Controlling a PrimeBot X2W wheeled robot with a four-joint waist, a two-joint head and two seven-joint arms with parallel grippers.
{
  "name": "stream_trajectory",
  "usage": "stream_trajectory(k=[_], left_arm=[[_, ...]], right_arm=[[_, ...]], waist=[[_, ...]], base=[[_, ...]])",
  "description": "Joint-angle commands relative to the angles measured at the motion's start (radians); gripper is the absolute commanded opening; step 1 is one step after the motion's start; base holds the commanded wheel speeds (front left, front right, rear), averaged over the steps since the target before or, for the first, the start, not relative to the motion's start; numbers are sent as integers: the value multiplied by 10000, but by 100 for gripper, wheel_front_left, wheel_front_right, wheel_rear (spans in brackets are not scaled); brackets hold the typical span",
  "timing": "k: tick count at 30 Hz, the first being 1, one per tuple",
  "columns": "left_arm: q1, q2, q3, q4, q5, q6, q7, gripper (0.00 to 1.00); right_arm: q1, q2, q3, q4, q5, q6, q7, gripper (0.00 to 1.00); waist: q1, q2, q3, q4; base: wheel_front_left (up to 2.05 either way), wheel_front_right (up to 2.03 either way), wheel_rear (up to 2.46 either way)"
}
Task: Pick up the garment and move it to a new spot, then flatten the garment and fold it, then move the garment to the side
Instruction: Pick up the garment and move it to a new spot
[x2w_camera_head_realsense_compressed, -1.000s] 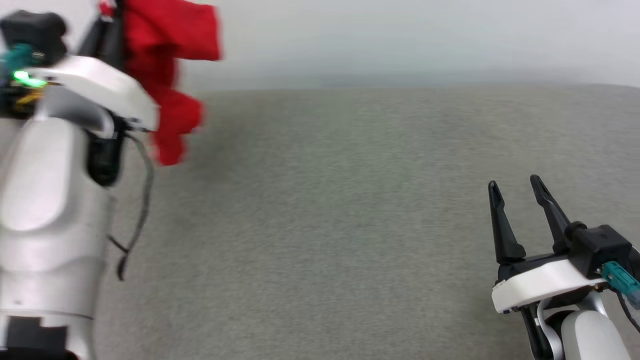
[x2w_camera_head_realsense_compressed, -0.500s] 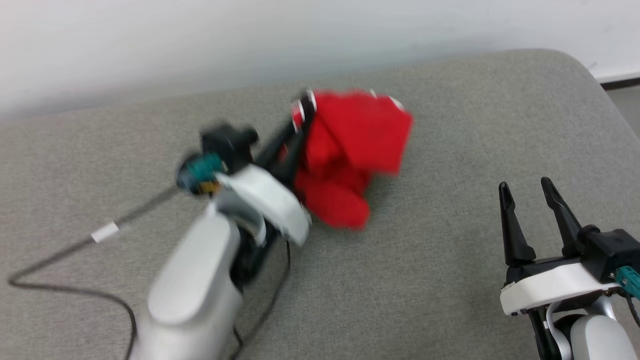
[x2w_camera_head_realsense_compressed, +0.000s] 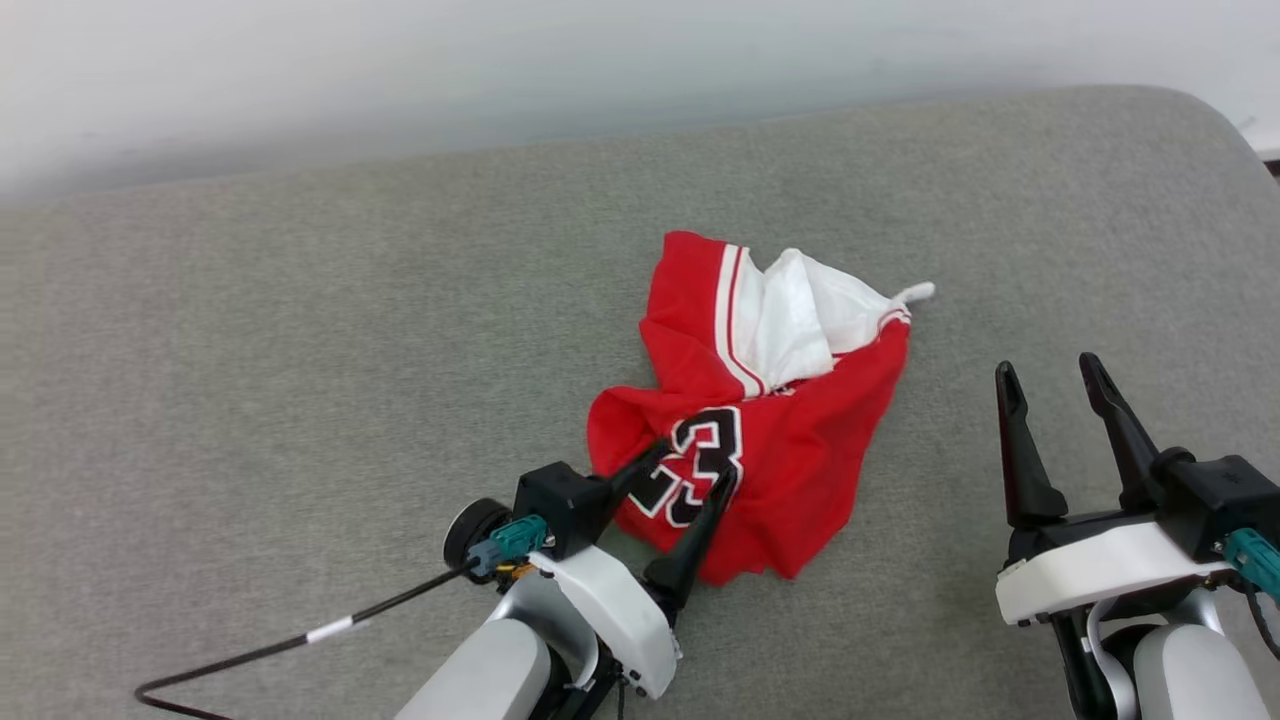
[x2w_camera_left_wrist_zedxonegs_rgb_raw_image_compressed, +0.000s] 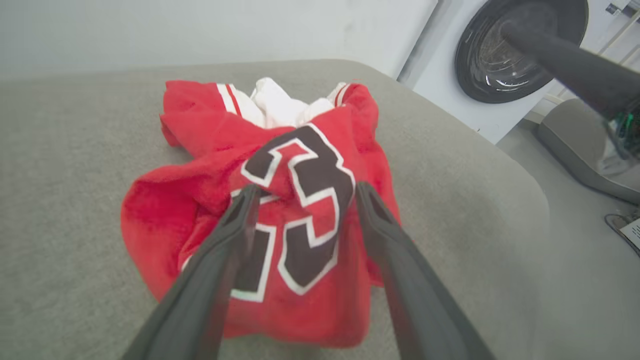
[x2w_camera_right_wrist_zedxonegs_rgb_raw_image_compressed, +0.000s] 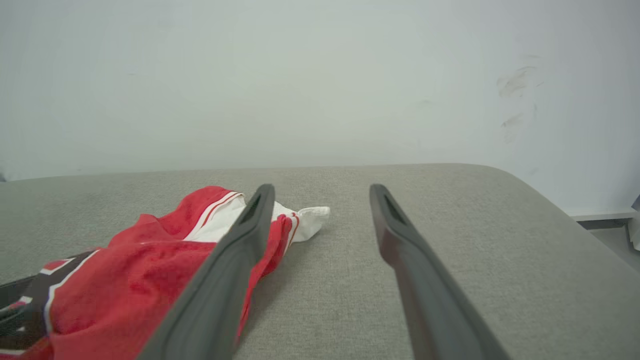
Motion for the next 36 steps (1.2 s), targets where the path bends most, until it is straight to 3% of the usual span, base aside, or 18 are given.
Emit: stream_trajectory(k=[1, 5, 10, 19, 26, 36], left_arm=[[-51, -65, 21, -193, 112, -2, -442, 100], [-168, -79, 304, -613, 330, 272, -1292, 100], [-119, 70, 870, -1063, 497, 926, -1586, 100], [754, 881, 2470, -1205, 371, 1939, -1755, 100], [1852, 1341, 2947, -1195, 267, 2275, -1770, 100], [2207, 1362, 2763, -1318, 278, 2337, -1657, 100]], right_arm=[[27, 4, -23, 19, -40, -3, 13, 100], [193, 4, -109, 44, -123, -3, 115, 100], [459, 3, -264, -99, -218, -3, 298, 100], [950, 3, -280, -318, -254, -3, 608, 100], [1484, 4, -155, -367, -120, -3, 751, 100], [1886, 4, -16, -483, 46, -3, 896, 100]], waist=[[0, -1, -227, 268], [0, -1, -613, 630], [0, -1, -964, 1111], [0, -1, -1420, 1635], [0, -1, -1945, 1521], [0, -1, -2136, 1357]], base=[[0, 0, 0], [0, 0, 0], [0, 0, 0], [0, 0, 0], [0, 0, 0], [0, 0, 0]])
